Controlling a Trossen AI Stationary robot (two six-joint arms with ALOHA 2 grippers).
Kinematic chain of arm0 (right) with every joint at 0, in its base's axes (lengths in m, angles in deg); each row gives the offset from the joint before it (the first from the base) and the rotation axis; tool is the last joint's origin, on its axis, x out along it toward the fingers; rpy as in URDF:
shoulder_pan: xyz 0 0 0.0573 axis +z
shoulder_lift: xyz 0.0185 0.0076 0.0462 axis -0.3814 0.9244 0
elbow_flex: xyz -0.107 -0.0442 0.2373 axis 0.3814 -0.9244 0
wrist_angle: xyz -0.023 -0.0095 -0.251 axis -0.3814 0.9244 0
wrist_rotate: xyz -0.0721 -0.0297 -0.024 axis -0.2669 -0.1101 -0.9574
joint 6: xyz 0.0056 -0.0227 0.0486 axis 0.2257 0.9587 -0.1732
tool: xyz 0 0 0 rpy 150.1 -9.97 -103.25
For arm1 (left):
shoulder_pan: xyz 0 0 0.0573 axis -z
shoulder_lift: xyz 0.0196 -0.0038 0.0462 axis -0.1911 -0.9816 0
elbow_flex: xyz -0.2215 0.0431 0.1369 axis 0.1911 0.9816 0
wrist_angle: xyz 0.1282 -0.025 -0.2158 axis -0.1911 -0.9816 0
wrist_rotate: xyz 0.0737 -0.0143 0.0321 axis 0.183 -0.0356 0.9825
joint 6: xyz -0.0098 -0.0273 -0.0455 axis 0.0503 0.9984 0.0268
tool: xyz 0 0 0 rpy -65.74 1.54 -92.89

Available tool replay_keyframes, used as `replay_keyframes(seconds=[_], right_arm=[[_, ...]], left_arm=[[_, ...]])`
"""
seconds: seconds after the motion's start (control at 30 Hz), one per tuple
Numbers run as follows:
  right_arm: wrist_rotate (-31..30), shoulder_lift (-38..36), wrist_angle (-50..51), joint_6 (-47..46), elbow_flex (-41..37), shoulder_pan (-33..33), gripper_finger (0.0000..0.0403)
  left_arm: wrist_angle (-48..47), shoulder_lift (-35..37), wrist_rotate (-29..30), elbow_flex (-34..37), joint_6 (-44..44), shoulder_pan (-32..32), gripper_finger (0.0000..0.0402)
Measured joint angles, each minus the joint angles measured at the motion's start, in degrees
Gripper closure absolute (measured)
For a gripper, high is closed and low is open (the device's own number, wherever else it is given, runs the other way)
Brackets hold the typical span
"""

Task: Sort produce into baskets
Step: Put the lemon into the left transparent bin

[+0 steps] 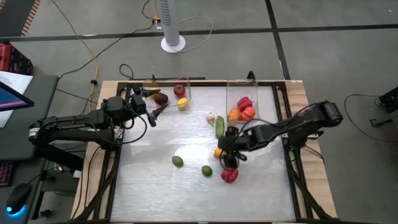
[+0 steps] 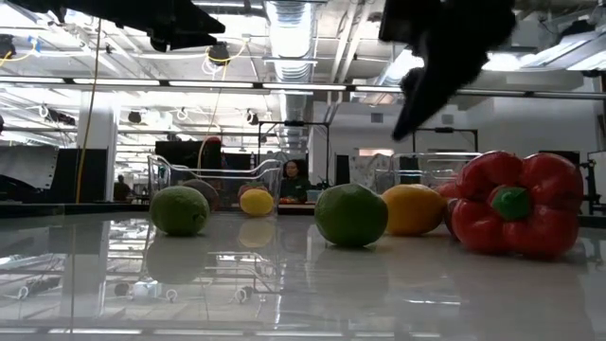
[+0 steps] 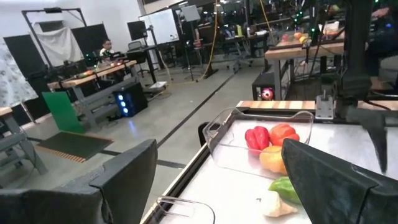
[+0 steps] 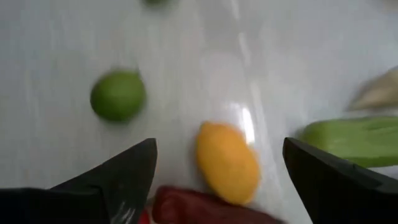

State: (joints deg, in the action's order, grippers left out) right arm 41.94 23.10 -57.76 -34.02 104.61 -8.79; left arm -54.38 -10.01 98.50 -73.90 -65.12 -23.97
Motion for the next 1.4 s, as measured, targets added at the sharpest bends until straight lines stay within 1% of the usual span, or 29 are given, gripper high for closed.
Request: replay_keyframes(seconds=[0.13, 0.3, 0.43, 0.67, 0.73, 0.8, 0.9, 0.97, 1.13, 1.27, 1.4], right_arm=[[0.84, 5.68, 0.07, 0.62, 0.00, -0.08, 0.0038], [0.79, 10.20, 0.23, 3.68, 0.00, -0.24, 0.0047], [-0.54, 12.74, 0.75, 6.15, 0.00, -0.70, 0.0072], [-1.82, 13.47, 0.26, 8.78, 0.33, -2.85, 0.0158], [-3.29, 13.32, 0.46, 10.36, 1.57, -4.10, 0.0176], [-4.55, 13.11, -0.35, 12.94, 3.93, -5.79, 0.0184], [-4.43, 13.05, -2.17, 17.01, 8.28, -9.19, 0.0177], [-2.41, 13.05, -4.85, 20.03, 10.70, -12.22, 0.0166], [7.41, 13.03, -20.68, 25.22, 12.07, -20.88, 0.0161], [10.33, 13.35, -32.07, 26.14, 12.11, -26.46, 0.0163], [15.04, 14.76, -36.75, 25.88, 14.19, -30.44, 0.0163]], left_arm=[[-0.02, 0.00, 0.00, -0.01, 0.54, 0.00, 0.0070], [-0.04, 0.00, 0.04, 0.00, 0.63, 0.00, 0.0070], [0.00, 0.00, 0.43, -0.01, 0.22, 0.00, 0.0070], [0.15, 0.00, 0.57, 0.00, -0.22, 0.00, 0.0070], [0.45, 0.00, 0.57, 0.00, -0.22, 0.00, 0.0070], [1.18, 0.00, 0.57, 0.00, -0.17, 0.00, 0.0070], [1.29, 0.02, 0.56, -0.01, -0.26, 0.00, 0.0070], [1.64, 0.03, 0.55, 0.00, -1.37, 0.00, 0.0070], [3.14, 2.44, -0.29, 0.00, -3.59, 0.00, 0.0070], [2.44, 6.01, -3.34, 0.00, -3.77, 0.00, 0.0070], [2.50, 7.77, -8.60, 0.00, -3.80, -0.02, 0.0070]])
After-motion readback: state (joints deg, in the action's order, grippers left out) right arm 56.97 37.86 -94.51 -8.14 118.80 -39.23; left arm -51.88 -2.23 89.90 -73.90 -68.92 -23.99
